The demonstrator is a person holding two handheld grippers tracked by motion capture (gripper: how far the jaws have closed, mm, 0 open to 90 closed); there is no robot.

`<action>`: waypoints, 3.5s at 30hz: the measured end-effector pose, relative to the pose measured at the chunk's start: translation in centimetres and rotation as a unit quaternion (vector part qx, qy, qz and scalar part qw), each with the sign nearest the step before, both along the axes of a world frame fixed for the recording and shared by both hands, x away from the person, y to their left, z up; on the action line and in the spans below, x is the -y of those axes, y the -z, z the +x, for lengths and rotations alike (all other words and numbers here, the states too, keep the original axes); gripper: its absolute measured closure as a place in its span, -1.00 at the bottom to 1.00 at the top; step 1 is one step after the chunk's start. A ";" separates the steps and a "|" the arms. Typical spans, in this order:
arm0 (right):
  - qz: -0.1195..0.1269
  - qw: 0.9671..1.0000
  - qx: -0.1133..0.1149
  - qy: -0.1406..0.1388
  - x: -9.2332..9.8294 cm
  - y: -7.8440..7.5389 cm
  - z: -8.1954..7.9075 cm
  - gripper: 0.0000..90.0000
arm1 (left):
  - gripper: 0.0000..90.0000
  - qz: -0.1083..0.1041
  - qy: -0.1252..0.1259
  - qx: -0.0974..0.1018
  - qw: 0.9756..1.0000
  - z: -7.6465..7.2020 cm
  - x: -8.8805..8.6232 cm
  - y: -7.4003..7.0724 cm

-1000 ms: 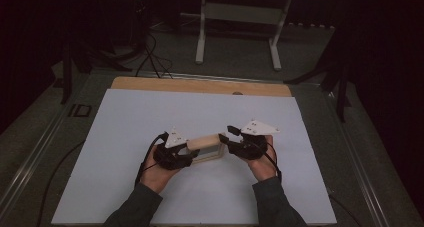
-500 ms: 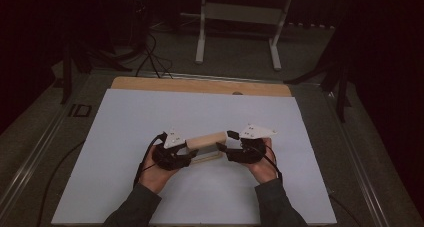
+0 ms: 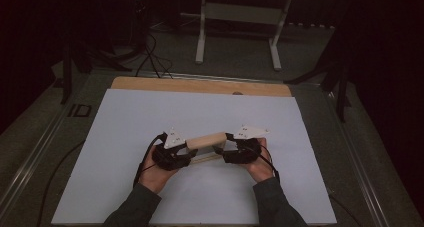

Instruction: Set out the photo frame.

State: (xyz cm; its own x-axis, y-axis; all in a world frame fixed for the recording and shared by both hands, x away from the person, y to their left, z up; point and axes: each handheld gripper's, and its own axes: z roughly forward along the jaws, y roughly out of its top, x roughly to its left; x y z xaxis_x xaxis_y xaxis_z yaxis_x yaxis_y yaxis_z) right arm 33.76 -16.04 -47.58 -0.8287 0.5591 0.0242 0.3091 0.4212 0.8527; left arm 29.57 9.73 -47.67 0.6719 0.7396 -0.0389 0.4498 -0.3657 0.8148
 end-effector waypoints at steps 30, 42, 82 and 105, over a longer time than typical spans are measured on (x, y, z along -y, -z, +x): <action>-0.020 1.000 0.018 -0.014 -0.3 0.1 0.1 0.07 | 0.20 0.009 -0.001 0.000 1.000 0.3 -0.5 -0.3; -0.009 0.999 0.008 -0.037 -0.9 0.3 0.5 -0.01 | 0.15 0.009 -0.007 -0.001 1.000 0.5 -0.9 -0.4; -0.022 0.999 0.010 -0.026 -2.0 -0.2 0.7 0.12 | 0.20 -0.006 -0.006 0.008 1.000 1.4 -2.5 -0.3; -0.024 1.000 0.013 0.004 -2.8 -0.1 2.3 0.07 | 0.18 0.001 -0.026 0.024 0.999 3.2 -2.3 -0.2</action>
State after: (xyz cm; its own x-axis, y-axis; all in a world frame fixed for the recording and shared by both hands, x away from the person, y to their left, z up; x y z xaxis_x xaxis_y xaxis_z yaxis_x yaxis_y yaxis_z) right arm 36.02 -13.23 -47.46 -0.8244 0.5655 -0.0254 0.2898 0.4602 0.8392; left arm 32.74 12.06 -47.49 0.6336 0.7737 -0.0061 0.4290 -0.3448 0.8349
